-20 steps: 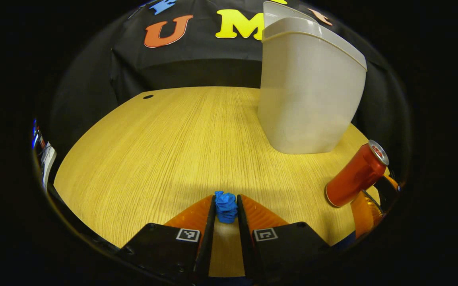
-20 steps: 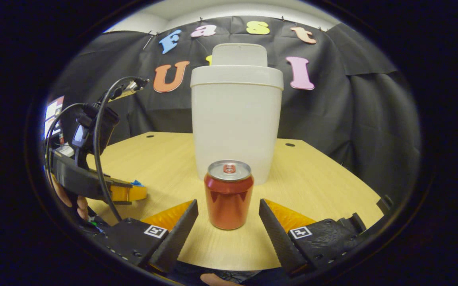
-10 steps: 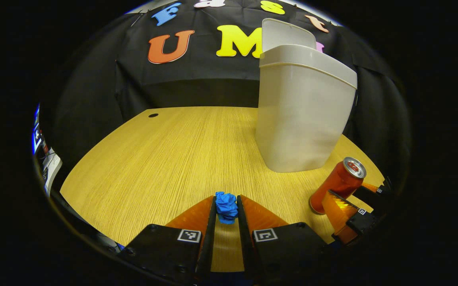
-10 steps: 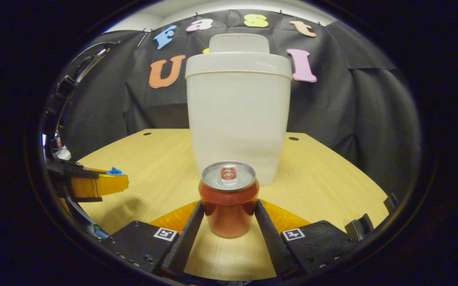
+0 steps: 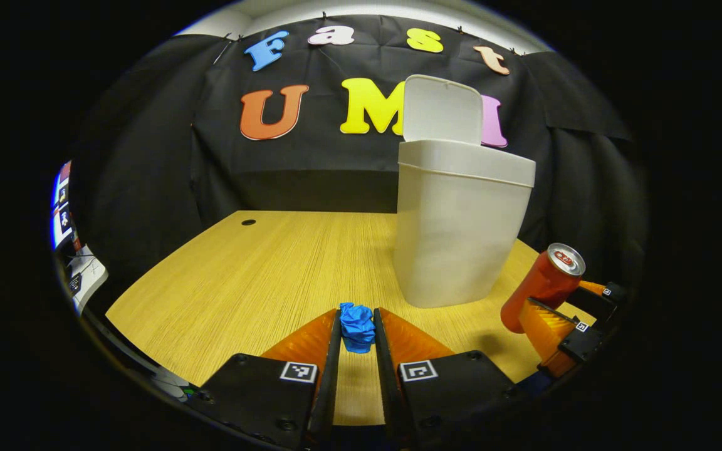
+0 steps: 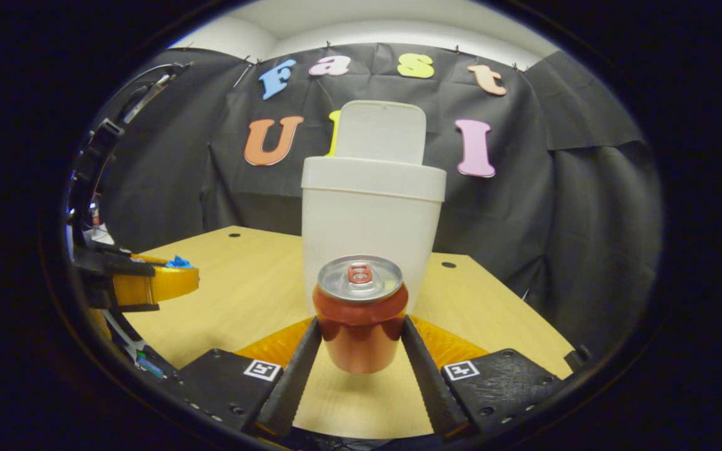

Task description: Press the lid of the desktop garbage bin to open it, pick up the crumpled paper on the desktop and throw it into the bin, then pick up the pop can on the desktop and drop it into the bin, and finally close the garbage bin lid.

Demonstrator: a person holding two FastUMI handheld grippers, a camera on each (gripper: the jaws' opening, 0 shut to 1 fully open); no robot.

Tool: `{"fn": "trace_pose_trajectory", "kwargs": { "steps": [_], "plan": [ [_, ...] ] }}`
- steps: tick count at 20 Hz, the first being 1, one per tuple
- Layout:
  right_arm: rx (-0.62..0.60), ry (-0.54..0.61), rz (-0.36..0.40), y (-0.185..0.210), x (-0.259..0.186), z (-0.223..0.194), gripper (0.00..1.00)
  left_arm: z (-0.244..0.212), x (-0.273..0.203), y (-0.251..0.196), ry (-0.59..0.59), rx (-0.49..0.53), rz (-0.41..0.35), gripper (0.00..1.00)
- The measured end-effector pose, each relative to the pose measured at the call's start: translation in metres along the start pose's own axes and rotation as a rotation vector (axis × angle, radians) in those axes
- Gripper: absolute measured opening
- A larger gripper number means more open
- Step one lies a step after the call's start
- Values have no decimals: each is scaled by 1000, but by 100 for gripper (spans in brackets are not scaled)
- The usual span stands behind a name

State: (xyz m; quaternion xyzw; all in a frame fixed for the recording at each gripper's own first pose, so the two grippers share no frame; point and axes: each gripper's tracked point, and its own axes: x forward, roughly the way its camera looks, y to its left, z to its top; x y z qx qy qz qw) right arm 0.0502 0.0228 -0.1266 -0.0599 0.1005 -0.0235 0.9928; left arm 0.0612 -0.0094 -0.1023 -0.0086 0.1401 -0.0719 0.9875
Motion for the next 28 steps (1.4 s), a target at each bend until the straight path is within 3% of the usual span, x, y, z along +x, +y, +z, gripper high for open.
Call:
{"fn": "trace_pose_trajectory", "kwargs": {
  "steps": [9, 13, 14, 17, 20, 23, 28],
  "plan": [
    [98, -165, -6, -61, -39, 72, 78, 33, -21, -6, -152, -2, 44, 34],
    [141, -212, 26, -83, -41, 90, 78, 37, -13, -14, -140, -31, 35, 39],
    [154, -214, 41, -87, -40, 93, 78, 43, -11, -12, -141, -33, 49, 35],
    [201, -196, 105, -89, -39, 97, 78, 77, -5, -9, -180, -39, 79, 34],
    [140, -212, 62, -107, -35, 105, 78, 121, 9, -20, -227, -62, 81, 35],
    [126, -185, 53, -115, -31, 97, 79, 172, 28, -31, -269, -18, 95, 34],
    [200, -135, 89, -124, -31, 94, 78, 231, 59, -63, -300, -30, 33, 34]
  ]
}}
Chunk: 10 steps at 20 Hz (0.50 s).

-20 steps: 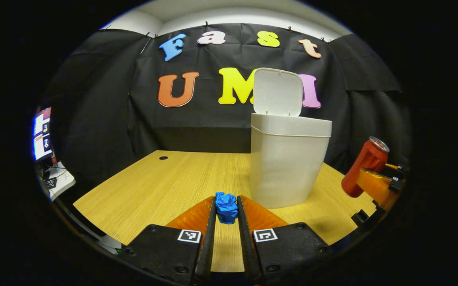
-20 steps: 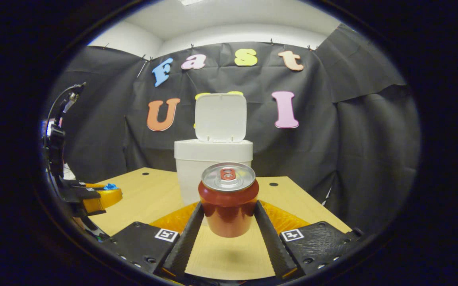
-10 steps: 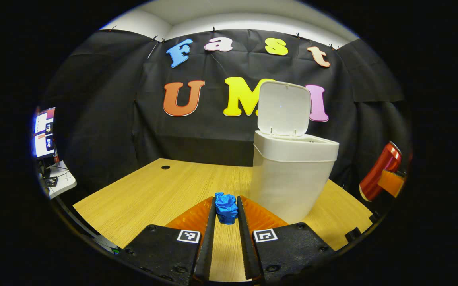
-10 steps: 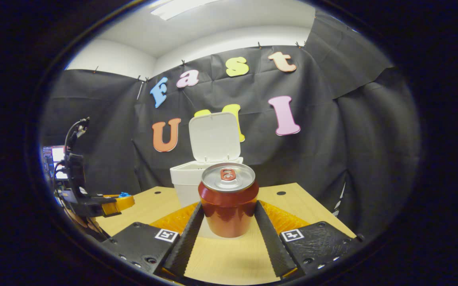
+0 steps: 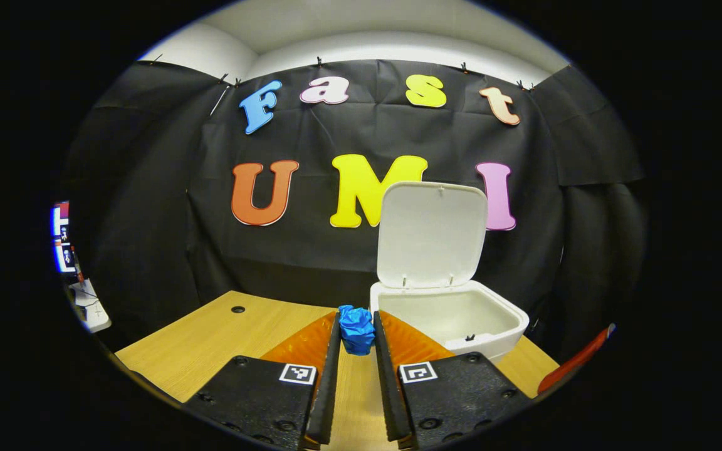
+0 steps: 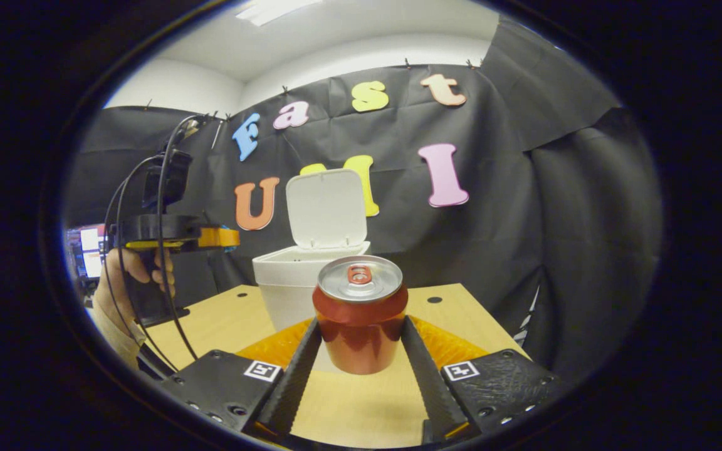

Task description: Press the lid of the desktop garbage bin to open it, pick up the crumpled paper on the desktop and throw it into the bin, then pick up the pop can on the desktop and drop it into the bin, and finally close the garbage bin lid.

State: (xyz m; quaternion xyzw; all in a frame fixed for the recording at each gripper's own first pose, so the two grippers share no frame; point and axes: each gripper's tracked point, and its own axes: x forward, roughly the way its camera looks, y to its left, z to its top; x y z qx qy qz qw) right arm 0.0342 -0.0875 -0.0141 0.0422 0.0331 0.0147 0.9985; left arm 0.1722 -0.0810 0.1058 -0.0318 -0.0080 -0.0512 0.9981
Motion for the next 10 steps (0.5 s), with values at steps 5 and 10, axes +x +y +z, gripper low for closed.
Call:
{"fn": "trace_pose_trajectory", "kwargs": {
  "steps": [5, 10],
  "plan": [
    [-25, 0, -8, -15, -10, 6, 78, 24, 45, -38, -49, 15, -66, 34],
    [-44, -8, -21, -30, -14, 11, 79, 18, 85, -79, -4, 6, -125, 36]
  ]
}}
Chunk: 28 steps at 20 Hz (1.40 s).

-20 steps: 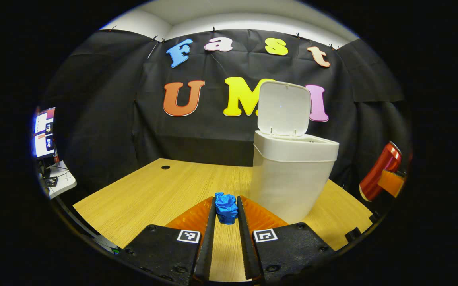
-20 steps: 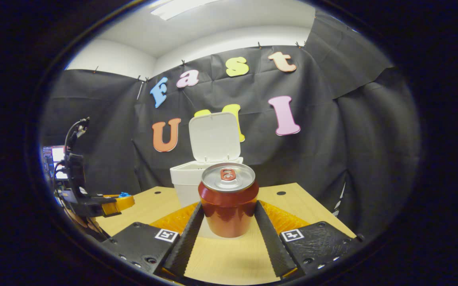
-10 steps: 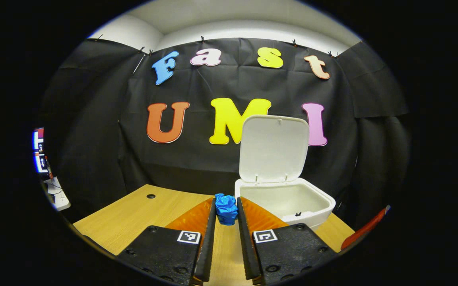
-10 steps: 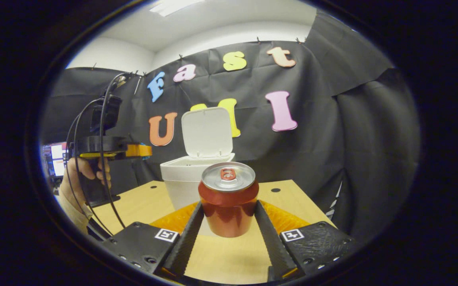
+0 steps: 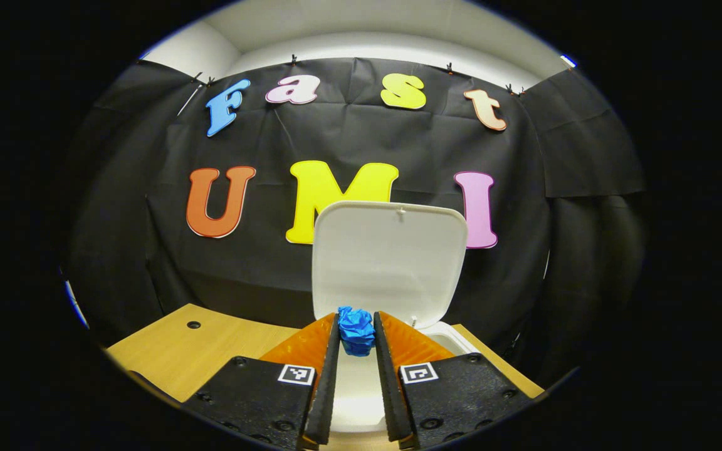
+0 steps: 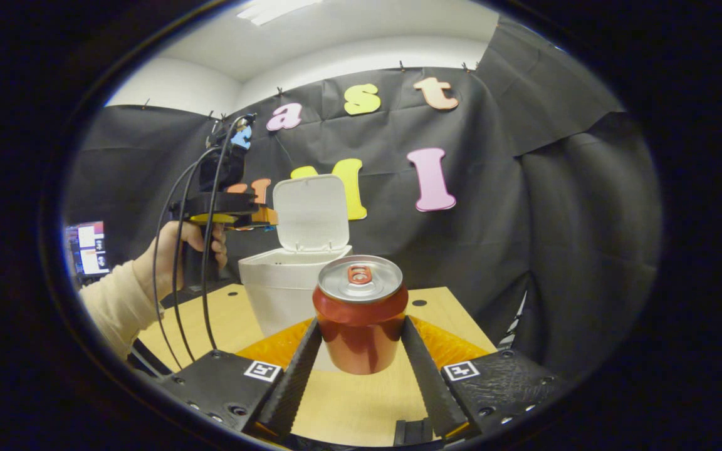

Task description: Press the lid of the desktop garbage bin to open it, pick up the crumpled paper on the desktop and throw it into the bin, then pick up the pop can on the desktop and drop it into the bin, and finally close the garbage bin lid.

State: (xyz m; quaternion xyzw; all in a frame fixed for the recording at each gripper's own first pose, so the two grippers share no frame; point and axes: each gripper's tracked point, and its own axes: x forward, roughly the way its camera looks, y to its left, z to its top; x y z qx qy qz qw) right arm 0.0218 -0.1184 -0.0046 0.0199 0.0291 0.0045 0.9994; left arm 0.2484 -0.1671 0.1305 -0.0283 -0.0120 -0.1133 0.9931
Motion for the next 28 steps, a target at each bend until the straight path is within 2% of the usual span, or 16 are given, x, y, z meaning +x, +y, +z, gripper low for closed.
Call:
{"fn": "trace_pose_trajectory", "kwargs": {
  "steps": [4, 6, 9, 11, 13, 14, 15, 21, 23, 28],
  "plan": [
    [-19, -11, -9, -11, -1, 3, 78, -19, 19, -17, 57, 49, -4, 36],
    [3, -8, -13, -17, 0, 3, 79, -25, 21, -28, 75, 43, -25, 36],
    [22, -16, -50, -31, 2, 8, 78, -35, 19, -36, 89, 69, -42, 38],
    [20, -30, -89, -43, 3, 10, 78, -40, 16, -41, 89, 103, -60, 43],
    [27, -33, -100, -46, 3, 12, 78, -49, 12, -42, 117, 120, -61, 67],
    [35, -32, -99, -46, 3, 11, 78, -53, 9, -39, 128, 125, -46, 87],
    [37, -31, -98, -47, 1, 11, 78, -56, 4, -35, 138, 124, -28, 93],
    [36, -36, -108, -49, 0, 14, 79, -32, -34, -16, 37, 124, 25, 97],
    [21, -33, -108, -49, -1, 13, 78, -21, -55, 1, -9, 117, 71, 97],
    [23, -47, -100, -43, -2, 16, 78, -21, -104, 19, -30, 138, 100, 98]
  ]
}}
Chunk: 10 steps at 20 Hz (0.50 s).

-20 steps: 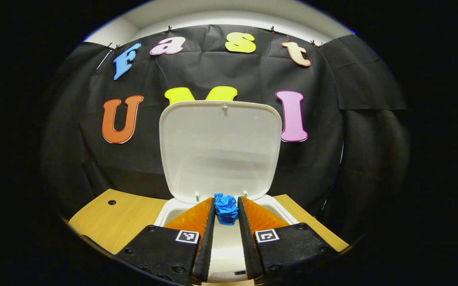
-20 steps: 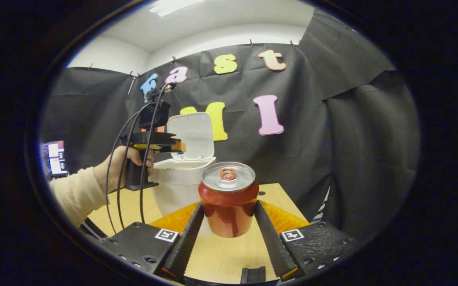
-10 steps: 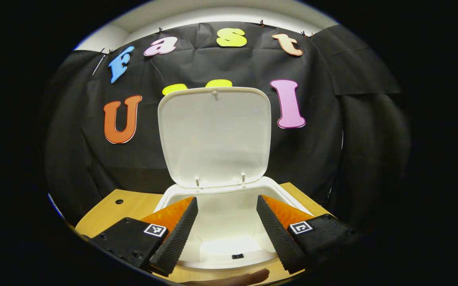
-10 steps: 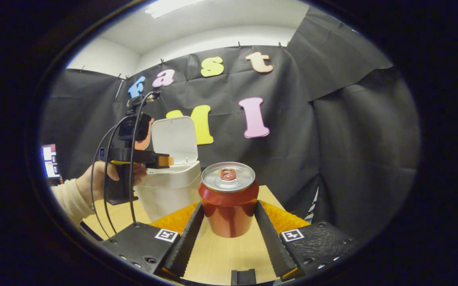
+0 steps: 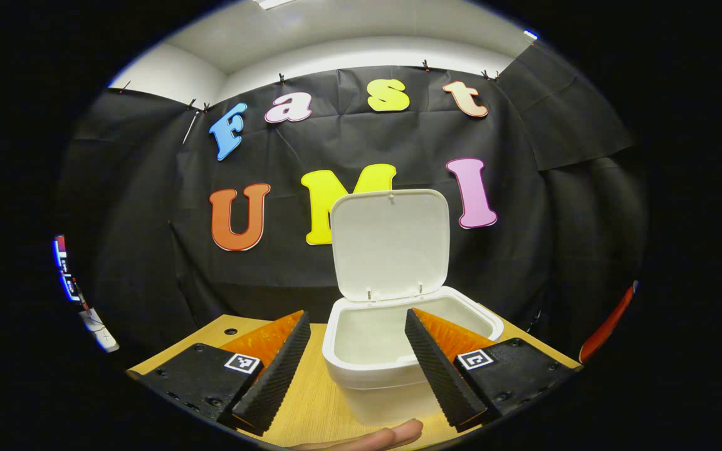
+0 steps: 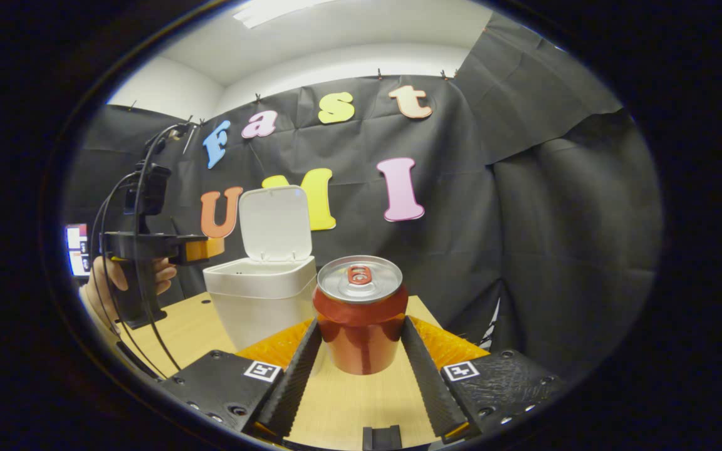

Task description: Press the lid of the desktop garbage bin to open it, pick up the crumpled paper on the desktop and throw it into the bin, then pick up the pop can on the desktop and drop it into the bin, and finally close the garbage bin lid.

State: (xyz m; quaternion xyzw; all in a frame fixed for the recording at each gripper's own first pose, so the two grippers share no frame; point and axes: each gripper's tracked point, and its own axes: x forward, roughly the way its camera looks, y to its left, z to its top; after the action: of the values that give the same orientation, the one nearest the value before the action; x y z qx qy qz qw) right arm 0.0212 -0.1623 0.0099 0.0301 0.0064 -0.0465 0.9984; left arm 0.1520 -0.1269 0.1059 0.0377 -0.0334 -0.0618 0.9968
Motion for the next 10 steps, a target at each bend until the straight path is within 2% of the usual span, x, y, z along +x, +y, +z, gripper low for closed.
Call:
{"fn": "trace_pose_trajectory", "kwargs": {
  "steps": [3, 6, 10],
  "plan": [
    [-3, 4, 3, 4, -1, -1, 78, -10, -27, 14, 24, 0, 30, 98],
    [-17, 5, -4, 14, -3, -4, 80, -10, -49, 22, -9, 3, 35, 98],
    [-61, -18, 5, 29, -9, -1, 79, -30, -69, 46, -20, -4, 65, 98]
  ]
}}
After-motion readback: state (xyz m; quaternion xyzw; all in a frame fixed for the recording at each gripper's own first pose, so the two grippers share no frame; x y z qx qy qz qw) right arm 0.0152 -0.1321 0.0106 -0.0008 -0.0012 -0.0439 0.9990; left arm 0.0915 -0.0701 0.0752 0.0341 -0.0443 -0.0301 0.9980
